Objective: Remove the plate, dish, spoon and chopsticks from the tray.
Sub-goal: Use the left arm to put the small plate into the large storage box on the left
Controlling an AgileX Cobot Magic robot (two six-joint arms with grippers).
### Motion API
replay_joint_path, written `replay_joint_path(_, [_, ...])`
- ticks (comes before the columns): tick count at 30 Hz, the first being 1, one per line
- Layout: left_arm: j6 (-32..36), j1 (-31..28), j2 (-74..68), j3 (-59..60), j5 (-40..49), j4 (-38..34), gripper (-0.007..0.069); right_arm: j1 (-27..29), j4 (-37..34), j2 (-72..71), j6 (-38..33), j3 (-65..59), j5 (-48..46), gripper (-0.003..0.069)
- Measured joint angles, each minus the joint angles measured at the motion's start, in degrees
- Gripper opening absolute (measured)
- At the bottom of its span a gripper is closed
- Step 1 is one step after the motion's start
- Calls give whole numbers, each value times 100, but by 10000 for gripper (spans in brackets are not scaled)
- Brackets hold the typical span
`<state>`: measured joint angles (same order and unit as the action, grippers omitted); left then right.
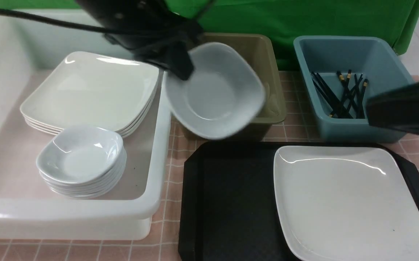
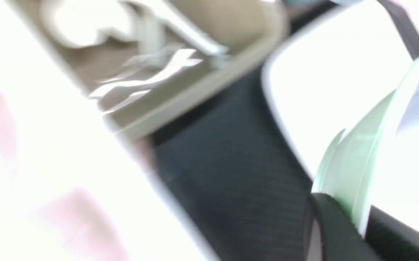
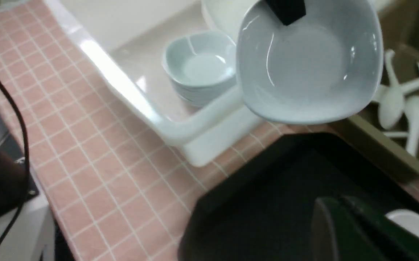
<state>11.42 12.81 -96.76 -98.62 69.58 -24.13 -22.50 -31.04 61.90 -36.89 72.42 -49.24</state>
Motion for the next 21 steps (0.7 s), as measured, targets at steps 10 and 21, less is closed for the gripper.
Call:
replay_joint_path(10, [698, -2521, 700, 2054, -576, -425, 11, -1457, -63, 1536, -67, 1042, -21, 30])
replay_joint_path(21, [1702, -2719, 142, 2711, -1431, -311, 153, -1612, -66, 1942, -67, 1173, 224, 30])
